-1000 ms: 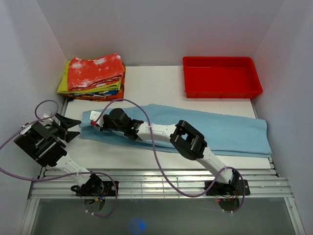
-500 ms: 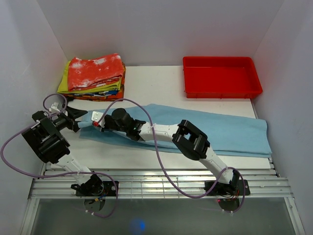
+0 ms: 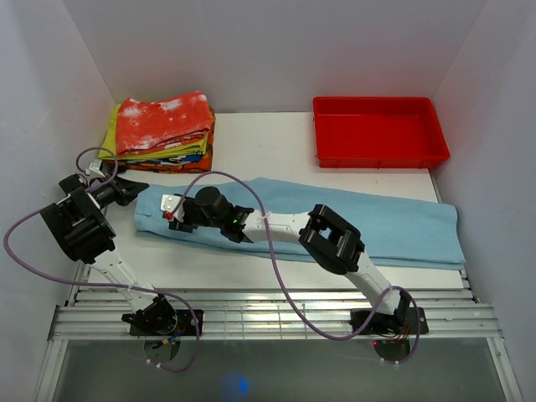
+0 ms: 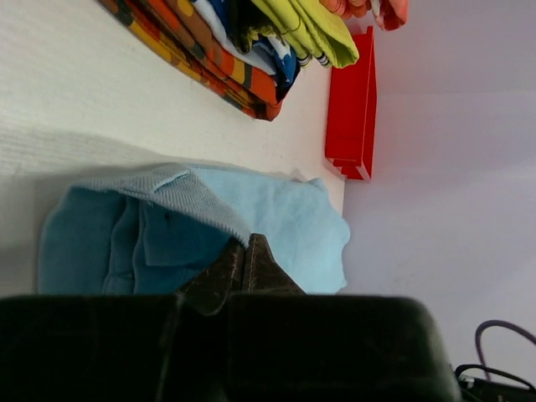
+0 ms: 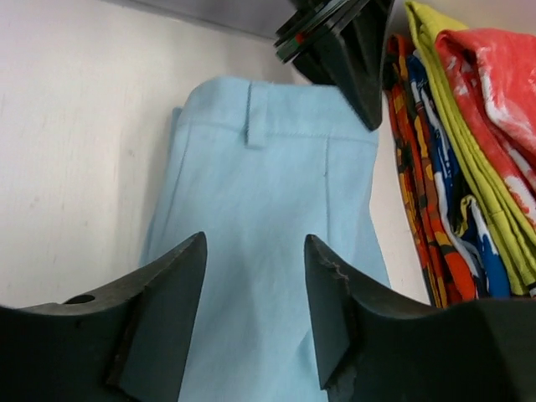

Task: Fold and stack the trousers
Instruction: Fold the trousers

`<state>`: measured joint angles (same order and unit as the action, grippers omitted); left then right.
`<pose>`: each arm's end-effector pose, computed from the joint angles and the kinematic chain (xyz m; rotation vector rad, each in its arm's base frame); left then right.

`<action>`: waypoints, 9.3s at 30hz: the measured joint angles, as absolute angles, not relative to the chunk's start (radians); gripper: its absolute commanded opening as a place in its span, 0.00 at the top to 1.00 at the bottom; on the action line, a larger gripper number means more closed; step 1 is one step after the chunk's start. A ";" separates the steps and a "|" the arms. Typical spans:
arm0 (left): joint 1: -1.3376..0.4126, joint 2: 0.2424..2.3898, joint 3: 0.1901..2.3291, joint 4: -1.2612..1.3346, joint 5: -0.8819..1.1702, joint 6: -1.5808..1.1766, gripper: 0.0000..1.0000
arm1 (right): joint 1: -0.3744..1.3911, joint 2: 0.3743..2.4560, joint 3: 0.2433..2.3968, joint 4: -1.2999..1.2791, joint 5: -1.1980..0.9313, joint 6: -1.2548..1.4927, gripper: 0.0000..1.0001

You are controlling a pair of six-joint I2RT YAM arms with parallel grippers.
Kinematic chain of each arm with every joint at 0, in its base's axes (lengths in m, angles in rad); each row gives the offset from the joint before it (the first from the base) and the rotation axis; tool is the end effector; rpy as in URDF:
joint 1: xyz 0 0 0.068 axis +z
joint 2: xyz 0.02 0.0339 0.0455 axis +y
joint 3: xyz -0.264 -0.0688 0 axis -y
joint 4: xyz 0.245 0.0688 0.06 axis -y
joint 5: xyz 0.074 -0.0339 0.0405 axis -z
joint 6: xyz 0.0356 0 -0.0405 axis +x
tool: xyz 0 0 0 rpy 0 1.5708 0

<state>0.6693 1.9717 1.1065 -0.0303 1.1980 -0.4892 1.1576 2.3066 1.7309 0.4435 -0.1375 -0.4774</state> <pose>0.3201 0.2110 0.1411 -0.7102 1.9825 -1.3277 0.2138 0.4999 0.2117 -1.3395 1.1125 0.6206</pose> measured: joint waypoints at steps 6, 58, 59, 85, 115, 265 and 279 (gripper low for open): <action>0.660 2.050 1.190 -0.036 1.215 -0.390 1.00 | 1.137 2.208 1.585 0.378 -0.146 -0.474 0.32; 0.667 1.775 1.050 -0.934 0.683 0.884 0.41 | 0.723 1.843 1.148 -0.358 -0.468 -0.365 0.50; 0.672 1.766 1.058 -0.949 0.679 0.902 0.39 | 0.726 1.838 1.150 -0.363 -0.478 -0.353 0.48; 0.657 1.545 0.970 -0.765 0.737 0.810 0.36 | 0.527 2.257 1.605 0.000 -0.836 0.360 0.27; 0.657 1.602 0.894 -0.665 0.590 0.754 0.53 | 0.564 2.355 1.486 0.633 -0.970 0.947 0.29; 0.477 1.727 1.049 -0.745 0.532 0.567 0.36 | 0.125 1.767 1.053 -1.031 -0.106 -0.702 0.40; 0.577 1.570 1.049 -0.899 0.604 0.648 0.21 | -0.021 1.586 1.146 -0.898 -0.198 -0.740 0.24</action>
<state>0.5770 1.5700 1.0489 -0.8989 0.6037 0.6483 -0.0212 1.5864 1.1458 -0.8978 -0.1978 -0.7403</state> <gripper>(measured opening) 0.775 0.757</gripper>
